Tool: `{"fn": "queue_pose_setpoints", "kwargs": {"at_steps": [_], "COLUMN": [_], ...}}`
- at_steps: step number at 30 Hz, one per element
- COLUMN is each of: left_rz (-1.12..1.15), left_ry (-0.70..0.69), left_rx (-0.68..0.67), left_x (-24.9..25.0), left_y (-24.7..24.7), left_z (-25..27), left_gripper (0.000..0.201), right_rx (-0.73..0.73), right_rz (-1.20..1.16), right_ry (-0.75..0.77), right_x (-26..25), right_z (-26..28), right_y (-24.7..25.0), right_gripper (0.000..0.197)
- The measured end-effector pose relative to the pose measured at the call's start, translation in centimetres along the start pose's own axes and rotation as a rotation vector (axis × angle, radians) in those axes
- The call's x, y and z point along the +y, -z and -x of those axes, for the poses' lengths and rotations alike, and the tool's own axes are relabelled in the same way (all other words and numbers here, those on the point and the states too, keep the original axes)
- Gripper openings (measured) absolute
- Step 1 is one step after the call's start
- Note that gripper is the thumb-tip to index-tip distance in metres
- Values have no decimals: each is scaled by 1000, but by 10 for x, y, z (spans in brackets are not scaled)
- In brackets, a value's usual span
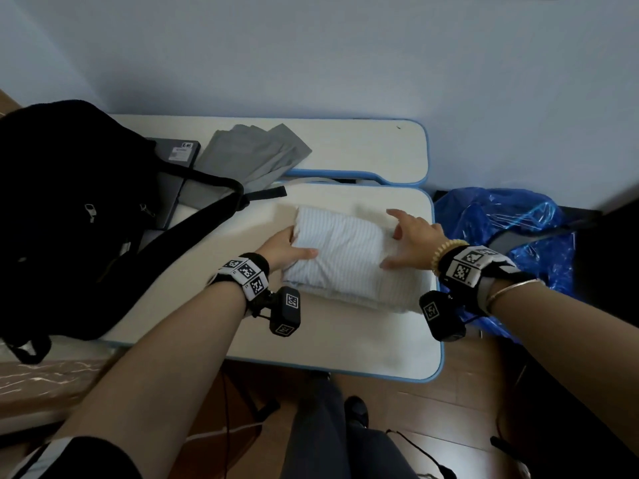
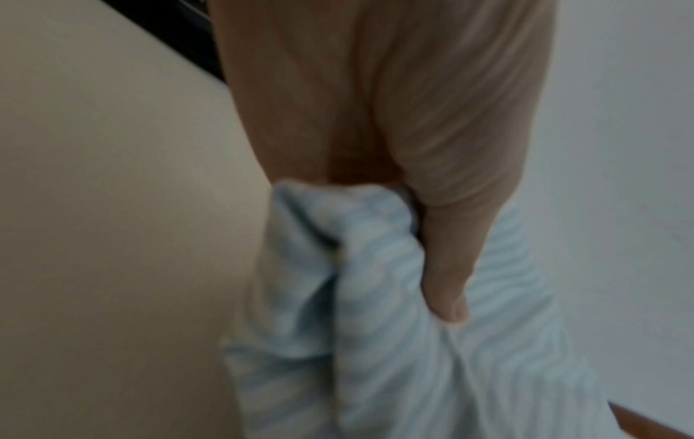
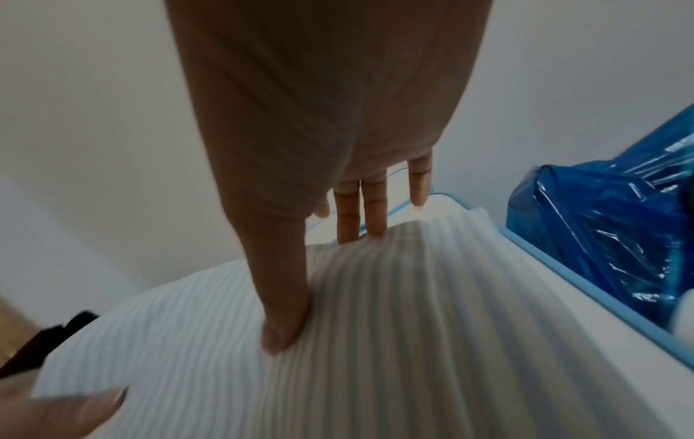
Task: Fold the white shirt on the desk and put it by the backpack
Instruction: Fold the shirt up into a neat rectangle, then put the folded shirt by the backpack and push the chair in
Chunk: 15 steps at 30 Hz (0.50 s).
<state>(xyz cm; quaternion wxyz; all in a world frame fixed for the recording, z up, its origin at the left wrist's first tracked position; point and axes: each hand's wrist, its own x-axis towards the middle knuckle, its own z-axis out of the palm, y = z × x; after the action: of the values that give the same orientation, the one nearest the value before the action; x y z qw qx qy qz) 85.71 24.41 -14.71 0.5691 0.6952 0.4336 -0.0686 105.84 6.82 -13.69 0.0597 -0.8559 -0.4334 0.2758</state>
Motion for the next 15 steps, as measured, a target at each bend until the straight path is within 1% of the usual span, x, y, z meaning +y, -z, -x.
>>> {"fn": "queue_pose_setpoints", "kwargs": {"at_steps": [3,4,7,8,9,11,12,13,15], "left_rz": [30,32,16,1,-14,-33,-22,-5,15], "left_ry": [-49,-61,-97,-111,-130,-168,-177,-182,-185], "left_rx": [-74,-86,-108,-107,-94,-40,-11,15,70], "left_x": [9,11,13,14,14,12,9,6,-3], "left_y": [7,9,17,20,24,33,37,42,52], "left_z": [14,18,32,36,41,54,60,66,79], "left_gripper": [62,63,64,61,54,34,29,29,36], "right_rx": [22,1,-188,-236,-261,-259,-256,-253,-241], "right_rz": [-35,-77,-293,-319,-304,-264,-263,-273,-332], "right_ry": [19,43,86,107,142,234,266,277,244], "right_x": [-5,-9,-31,-41,-51,-73,-82,-91,-106], "right_z": [0,1,6,7,8,11,14,16,20], "right_y": [9,11,13,13,11,6,2,-2,-9], "right_gripper": [96,97,106,106,103,90,83,74,49]}}
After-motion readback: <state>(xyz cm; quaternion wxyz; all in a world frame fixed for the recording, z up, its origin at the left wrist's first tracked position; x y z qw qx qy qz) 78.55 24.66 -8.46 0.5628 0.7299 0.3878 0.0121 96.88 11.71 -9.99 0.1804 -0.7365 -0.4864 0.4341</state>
